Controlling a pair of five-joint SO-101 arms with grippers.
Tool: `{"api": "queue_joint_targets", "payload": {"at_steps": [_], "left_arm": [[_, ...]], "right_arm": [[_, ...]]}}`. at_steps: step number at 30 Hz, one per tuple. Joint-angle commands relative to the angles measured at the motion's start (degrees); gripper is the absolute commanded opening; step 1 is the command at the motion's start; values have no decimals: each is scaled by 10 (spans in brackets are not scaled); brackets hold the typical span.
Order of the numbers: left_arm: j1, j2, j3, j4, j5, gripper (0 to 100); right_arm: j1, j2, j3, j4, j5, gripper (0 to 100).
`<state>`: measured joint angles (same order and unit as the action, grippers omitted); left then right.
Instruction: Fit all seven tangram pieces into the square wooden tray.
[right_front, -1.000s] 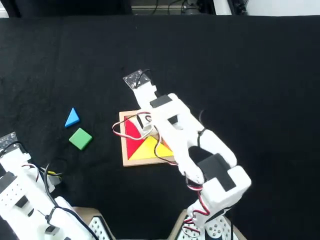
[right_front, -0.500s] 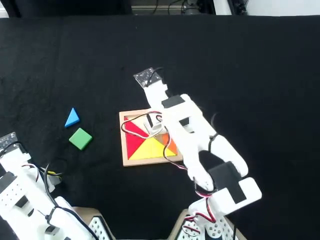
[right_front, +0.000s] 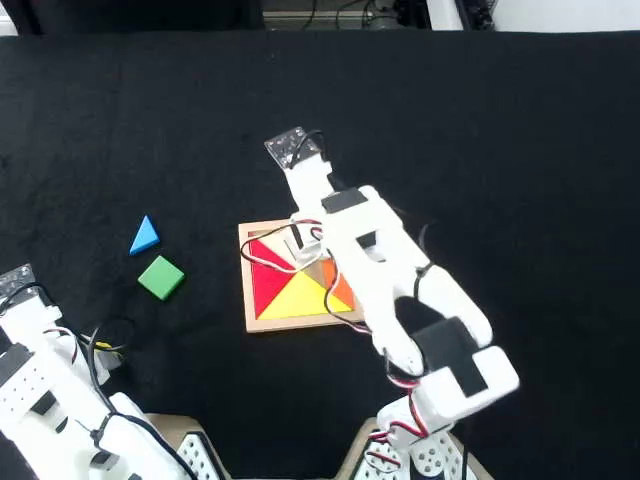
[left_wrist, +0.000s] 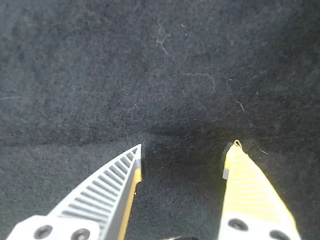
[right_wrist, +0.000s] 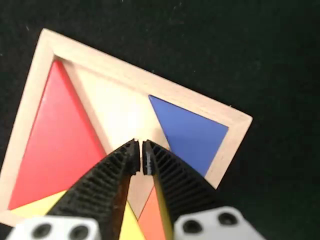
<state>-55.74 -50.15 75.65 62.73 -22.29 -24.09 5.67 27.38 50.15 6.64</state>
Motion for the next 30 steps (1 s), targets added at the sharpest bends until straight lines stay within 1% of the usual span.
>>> {"api": "queue_joint_targets", "payload": {"at_steps": [1,13,18,25,30], "left_arm": [[6,-5,-2,-7,-3,267],[6,-5,-2,-7,-3,267],[6,-5,-2,-7,-3,267],[6,-5,-2,-7,-3,267],[6,-5,-2,-7,-3,267]], "right_arm": [[1,16,-50,25,5,11],[4,21,-44,43,6,11],[5,18,-34,46,29,11],[5,15,-32,47,28,11],[4,-20,-29,43,25,11]]}}
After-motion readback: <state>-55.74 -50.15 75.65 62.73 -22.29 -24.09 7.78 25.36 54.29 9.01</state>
